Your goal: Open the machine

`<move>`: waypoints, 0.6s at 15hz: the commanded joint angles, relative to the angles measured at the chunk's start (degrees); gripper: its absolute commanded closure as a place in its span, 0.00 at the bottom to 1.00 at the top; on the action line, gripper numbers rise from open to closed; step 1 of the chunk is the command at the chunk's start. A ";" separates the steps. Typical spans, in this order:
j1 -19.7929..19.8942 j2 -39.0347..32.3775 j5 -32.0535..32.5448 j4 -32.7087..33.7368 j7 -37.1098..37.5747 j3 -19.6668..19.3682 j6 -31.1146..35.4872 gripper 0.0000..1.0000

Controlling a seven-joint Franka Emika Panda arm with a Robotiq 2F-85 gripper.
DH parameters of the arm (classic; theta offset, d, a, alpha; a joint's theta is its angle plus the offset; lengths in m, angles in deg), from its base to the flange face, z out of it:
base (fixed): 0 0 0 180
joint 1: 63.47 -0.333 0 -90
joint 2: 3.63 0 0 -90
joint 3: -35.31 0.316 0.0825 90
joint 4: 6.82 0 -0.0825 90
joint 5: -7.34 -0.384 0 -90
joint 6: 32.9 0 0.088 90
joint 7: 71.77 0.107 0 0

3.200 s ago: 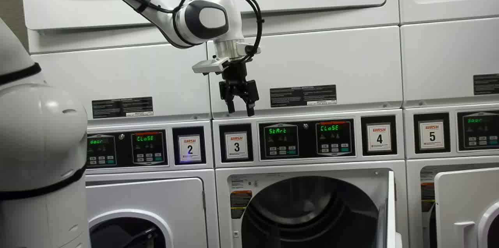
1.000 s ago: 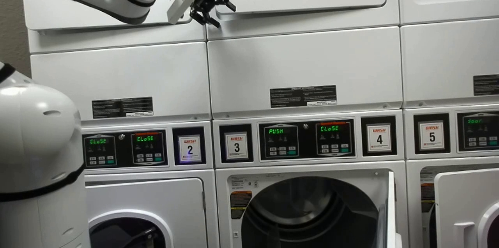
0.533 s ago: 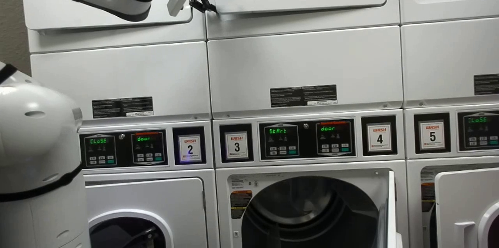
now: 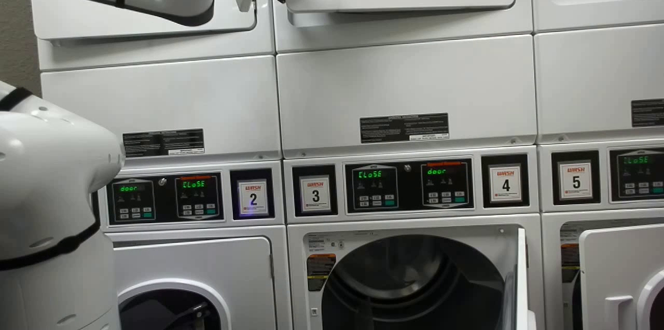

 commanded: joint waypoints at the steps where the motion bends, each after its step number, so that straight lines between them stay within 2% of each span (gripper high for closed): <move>1: 9.13 3.36 1.45 0.34 2.95 3.49 -1.45 0.00; 4: 14.25 6.95 1.51 -0.37 3.45 5.44 -2.96 0.00; 9: 19.33 12.67 1.74 -2.52 3.10 4.87 -6.71 0.00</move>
